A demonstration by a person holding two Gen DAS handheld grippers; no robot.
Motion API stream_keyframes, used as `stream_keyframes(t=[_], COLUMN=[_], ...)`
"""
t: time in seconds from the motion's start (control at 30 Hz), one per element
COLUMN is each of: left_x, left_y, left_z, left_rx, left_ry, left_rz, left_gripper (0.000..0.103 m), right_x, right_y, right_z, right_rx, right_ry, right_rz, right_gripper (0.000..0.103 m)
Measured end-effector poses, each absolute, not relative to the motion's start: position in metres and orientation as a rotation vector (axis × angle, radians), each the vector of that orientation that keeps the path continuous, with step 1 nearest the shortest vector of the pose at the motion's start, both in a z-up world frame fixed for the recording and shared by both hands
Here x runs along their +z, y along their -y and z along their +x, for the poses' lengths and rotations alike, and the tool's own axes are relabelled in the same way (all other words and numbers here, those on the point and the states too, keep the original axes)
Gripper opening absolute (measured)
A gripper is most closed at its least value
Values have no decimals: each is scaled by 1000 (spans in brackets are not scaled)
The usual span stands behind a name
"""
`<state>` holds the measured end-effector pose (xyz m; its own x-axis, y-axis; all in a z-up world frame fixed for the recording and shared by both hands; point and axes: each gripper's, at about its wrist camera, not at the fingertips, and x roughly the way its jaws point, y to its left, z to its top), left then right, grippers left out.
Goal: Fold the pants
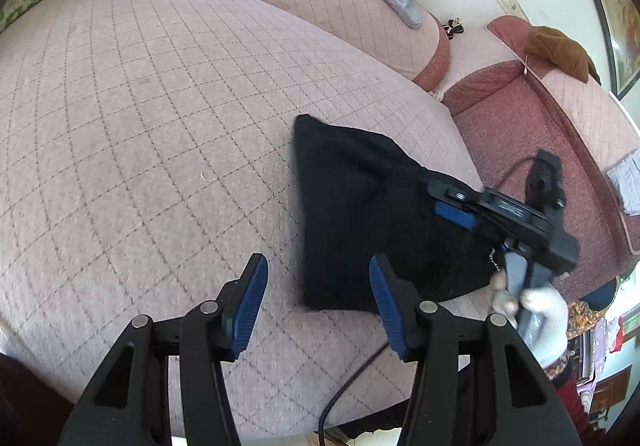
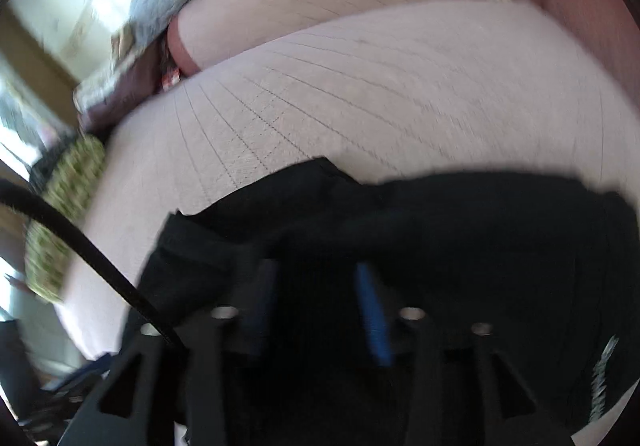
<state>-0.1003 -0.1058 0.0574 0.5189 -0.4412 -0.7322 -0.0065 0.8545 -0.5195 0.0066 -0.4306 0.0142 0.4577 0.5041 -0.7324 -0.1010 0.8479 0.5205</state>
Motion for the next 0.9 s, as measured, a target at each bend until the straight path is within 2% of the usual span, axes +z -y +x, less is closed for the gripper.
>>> stream_keyframes(t=[0.2,0.37,0.4,0.43,0.47,0.73,0.87,0.9], left_x=[50,60,62,65,68,60,37,30], left_y=[107,112,111,111,111,117,133,137], left_z=[-95,-84,-80,-76,-71,-43,-37,-36], left_rx=[-275,-273,-272,-271,-269,-272,-302,-307], left_ry=[-1020,-998,-991,-985,-978,-978,-1038,-1059], left_rz=[-518,-474,-467,-461,-456,-435,-417,-410], left_gripper=[52,52,52,52,52,57,57,57], right_x=[6,6,9,11,11,54,35,24], right_y=[413,373,363,354,348,344,363,368], right_z=[-9,-7,-6,-5,-4,5,15,16], right_rx=[512,446,444,454,464,430,370,362], right_ry=[-1070,-1065,-1065,-1073,-1096,-964,-1004,-1036], right_rz=[521,376,335,303,275,178,180,184], right_gripper=[65,75,61,14,16,15,17,20])
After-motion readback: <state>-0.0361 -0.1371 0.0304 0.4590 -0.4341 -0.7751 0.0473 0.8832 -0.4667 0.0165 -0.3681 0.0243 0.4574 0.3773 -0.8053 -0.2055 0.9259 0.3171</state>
